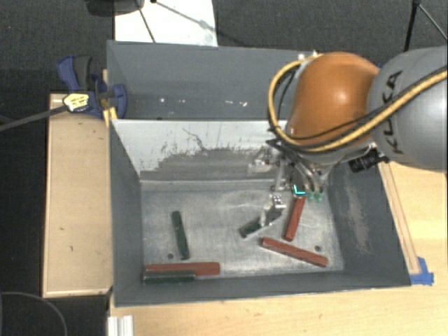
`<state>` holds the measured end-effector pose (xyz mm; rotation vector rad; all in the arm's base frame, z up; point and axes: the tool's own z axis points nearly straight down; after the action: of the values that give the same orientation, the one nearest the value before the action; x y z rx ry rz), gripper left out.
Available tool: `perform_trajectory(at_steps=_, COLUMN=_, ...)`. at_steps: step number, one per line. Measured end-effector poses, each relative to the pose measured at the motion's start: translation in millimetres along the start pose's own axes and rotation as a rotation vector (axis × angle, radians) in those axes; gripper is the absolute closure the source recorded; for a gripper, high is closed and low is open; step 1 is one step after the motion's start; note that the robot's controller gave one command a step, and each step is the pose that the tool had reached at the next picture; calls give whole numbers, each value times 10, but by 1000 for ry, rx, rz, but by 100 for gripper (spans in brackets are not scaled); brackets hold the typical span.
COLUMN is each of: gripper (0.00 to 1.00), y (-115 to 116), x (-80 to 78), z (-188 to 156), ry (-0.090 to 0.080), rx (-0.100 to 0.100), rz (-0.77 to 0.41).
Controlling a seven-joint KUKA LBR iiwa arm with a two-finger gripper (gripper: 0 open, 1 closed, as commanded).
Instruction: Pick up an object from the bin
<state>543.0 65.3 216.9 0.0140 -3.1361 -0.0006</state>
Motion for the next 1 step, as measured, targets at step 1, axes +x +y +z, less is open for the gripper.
perform_trajectory(at_steps=1, gripper=0, y=-4, x=-16, z=-44, ry=-8, rx=0, rz=2)
